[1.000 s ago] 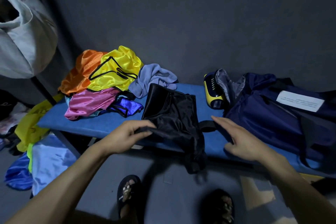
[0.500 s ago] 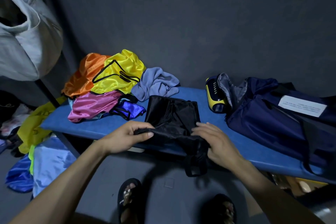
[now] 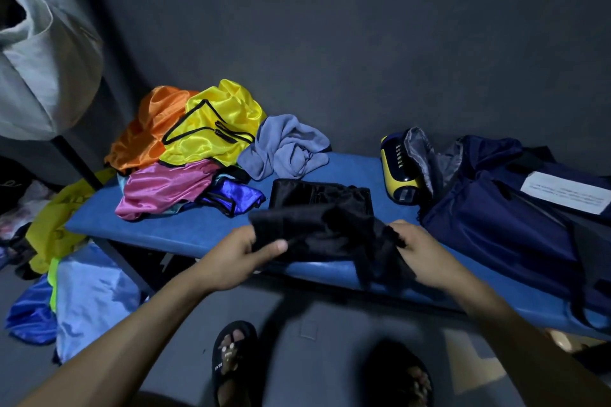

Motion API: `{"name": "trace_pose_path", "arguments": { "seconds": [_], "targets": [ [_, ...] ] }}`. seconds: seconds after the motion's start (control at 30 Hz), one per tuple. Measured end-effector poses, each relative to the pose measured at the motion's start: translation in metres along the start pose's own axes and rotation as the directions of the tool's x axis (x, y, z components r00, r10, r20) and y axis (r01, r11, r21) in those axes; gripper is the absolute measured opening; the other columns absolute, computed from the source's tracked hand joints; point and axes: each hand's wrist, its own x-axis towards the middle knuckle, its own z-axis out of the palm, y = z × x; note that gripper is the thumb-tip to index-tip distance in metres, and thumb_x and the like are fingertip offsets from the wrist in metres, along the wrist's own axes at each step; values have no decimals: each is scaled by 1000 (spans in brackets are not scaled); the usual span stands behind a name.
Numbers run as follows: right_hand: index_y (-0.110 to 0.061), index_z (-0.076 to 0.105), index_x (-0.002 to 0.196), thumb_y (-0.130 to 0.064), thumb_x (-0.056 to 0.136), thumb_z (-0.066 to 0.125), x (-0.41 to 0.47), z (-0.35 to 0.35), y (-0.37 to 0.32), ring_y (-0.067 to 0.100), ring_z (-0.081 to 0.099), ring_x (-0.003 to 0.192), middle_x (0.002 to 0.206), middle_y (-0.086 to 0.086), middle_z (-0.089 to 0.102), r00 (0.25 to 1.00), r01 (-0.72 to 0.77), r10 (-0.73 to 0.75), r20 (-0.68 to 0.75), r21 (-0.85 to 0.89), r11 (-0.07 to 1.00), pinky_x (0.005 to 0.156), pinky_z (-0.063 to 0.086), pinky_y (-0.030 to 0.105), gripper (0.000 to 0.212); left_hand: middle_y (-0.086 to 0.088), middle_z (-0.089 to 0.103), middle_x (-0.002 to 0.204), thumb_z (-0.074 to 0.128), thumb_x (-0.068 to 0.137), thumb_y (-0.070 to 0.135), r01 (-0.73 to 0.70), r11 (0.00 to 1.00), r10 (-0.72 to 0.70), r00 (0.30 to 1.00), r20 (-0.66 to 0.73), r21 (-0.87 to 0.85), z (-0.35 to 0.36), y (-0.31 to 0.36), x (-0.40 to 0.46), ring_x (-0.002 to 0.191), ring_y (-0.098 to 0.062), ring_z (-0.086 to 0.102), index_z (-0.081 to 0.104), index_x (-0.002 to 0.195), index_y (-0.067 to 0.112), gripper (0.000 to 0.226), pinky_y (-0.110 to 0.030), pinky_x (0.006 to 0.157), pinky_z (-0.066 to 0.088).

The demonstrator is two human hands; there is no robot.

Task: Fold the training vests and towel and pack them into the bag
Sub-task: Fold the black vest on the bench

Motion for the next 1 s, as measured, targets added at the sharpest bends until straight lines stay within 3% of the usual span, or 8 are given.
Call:
{"name": "trace_pose_path", "arguments": {
  "seconds": [0.1, 0.2, 0.27, 0.4, 0.6, 0.77, 0.87, 1.0],
  "targets": [
    [-15, 54, 65, -27, 100, 63, 29, -5, -4, 0, 50, 59, 59, -6, 56, 992, -124, 128, -23, 118, 985, 62, 37, 29, 37, 15, 72, 78, 58, 104, 22, 177, 970, -200, 970, -136, -165, 0, 2, 31, 73, 5, 62, 67, 89, 11, 21, -18, 70, 50],
    [-18, 32, 57, -50, 101, 56, 59, -4, -10, 15, 37, 48, 51, 1, 33, 920, -385, 391, 1, 172, 907, 61, 27, 33, 60, 17, 64, 57, 60, 103, 24, 302, 945, -325, 909, -262, -123, 5, -3, 57, 56, 6, 54, 60, 71, 16, 32, -19, 58, 44],
    [-20, 25, 57, -52, 102, 53, 69, -8, -17, 13, 27, 42, 51, -3, 25, 890, -456, 453, 49, 110, 883, 61, 22, 33, 62, 11, 70, 63, 65, 100, 32, 370, 926, -374, 884, -279, -70, 3, -14, 66, 60, 0, 61, 65, 71, 13, 34, -30, 64, 53],
    [-9, 54, 67, -80, 84, 56, 67, -15, -20, 20, 52, 62, 68, 18, 48, 830, -556, 543, 126, 122, 822, 67, 34, 35, 73, 2, 79, 85, 66, 88, 50, 411, 910, -407, 874, -266, -42, -1, -18, 70, 84, -17, 75, 76, 91, 15, 37, -44, 85, 60],
    [-22, 29, 57, -46, 95, 63, 59, -11, -20, 14, 28, 40, 47, -6, 27, 838, -546, 546, 21, 30, 837, 58, 26, 34, 56, 0, 75, 85, 62, 99, 42, 425, 881, -355, 884, -303, 207, 4, -13, 78, 87, -22, 72, 72, 94, 15, 28, -38, 80, 55],
    [-19, 50, 78, -52, 102, 41, 57, -8, -34, 25, 55, 77, 84, 2, 56, 822, -546, 566, -67, -376, 748, 70, 41, 36, 42, -5, 53, 73, 56, 101, 47, 516, 738, -382, 851, -362, 434, 8, -8, 80, 92, -39, 63, 43, 68, 16, 47, -37, 67, 39],
    [-19, 52, 100, -51, 103, 42, 47, -9, -54, 30, 60, 97, 103, 6, 61, 885, -448, 413, -215, -633, 631, 74, 39, 37, 34, -14, 65, 87, 55, 101, 48, 524, 696, -382, 849, -364, 491, 5, -9, 81, 100, -40, 64, 41, 68, 19, 46, -37, 70, 40],
    [-17, 52, 99, -36, 99, 55, 56, 5, -62, 29, 58, 98, 101, 3, 61, 959, -1, -192, -210, -677, 736, 70, 41, 38, 20, -18, 69, 112, 52, 101, 49, 538, 607, -408, 843, -351, 585, -2, 3, 77, 110, -39, 63, 47, 86, 20, 33, -42, 82, 48]
  ]
}}
